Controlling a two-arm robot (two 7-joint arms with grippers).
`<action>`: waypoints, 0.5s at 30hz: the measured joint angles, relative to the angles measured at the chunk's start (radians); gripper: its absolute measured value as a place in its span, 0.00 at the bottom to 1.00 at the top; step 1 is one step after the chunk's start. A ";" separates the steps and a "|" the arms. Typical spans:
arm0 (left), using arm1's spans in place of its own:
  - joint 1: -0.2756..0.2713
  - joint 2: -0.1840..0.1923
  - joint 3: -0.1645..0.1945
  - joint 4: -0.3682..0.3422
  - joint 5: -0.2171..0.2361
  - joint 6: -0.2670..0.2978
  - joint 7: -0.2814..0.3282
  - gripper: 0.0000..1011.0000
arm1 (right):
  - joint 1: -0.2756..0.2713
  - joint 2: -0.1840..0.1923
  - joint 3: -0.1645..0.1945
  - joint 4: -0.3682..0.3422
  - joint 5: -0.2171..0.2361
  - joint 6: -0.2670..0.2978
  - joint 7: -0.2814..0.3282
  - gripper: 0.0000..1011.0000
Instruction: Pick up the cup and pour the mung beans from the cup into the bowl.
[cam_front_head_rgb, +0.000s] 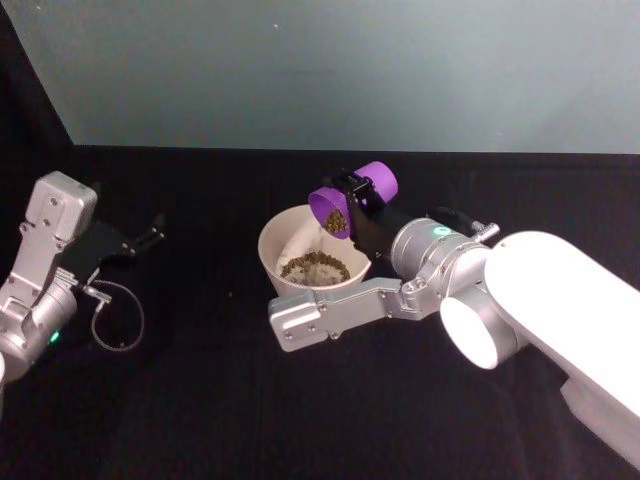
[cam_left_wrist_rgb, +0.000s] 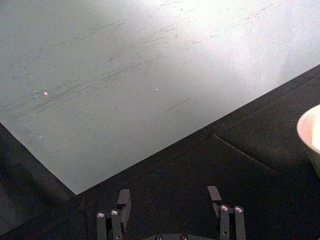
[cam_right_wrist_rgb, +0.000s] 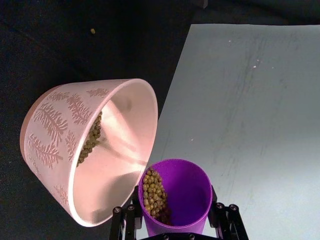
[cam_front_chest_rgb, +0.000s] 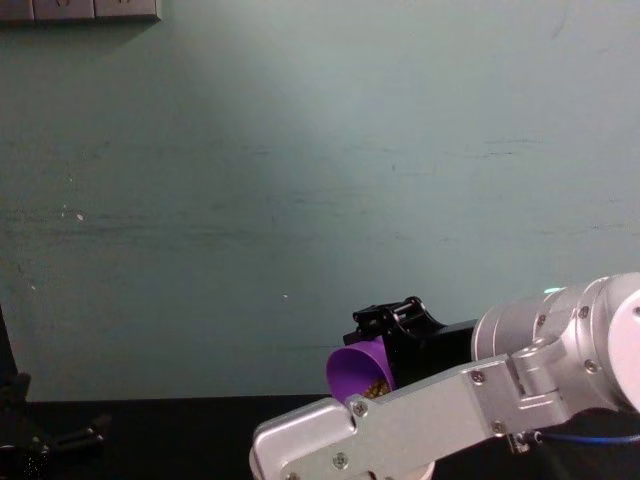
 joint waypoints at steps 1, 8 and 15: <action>0.000 0.000 0.000 0.000 0.000 0.000 0.000 0.99 | -0.001 0.000 0.001 0.000 -0.001 -0.001 0.000 0.72; 0.000 0.000 0.000 0.000 0.000 0.000 0.000 0.99 | -0.005 -0.002 0.005 -0.005 -0.009 -0.004 0.002 0.72; 0.000 0.000 0.000 0.000 0.000 0.000 0.000 0.99 | -0.004 -0.002 0.004 -0.006 -0.024 -0.009 0.003 0.72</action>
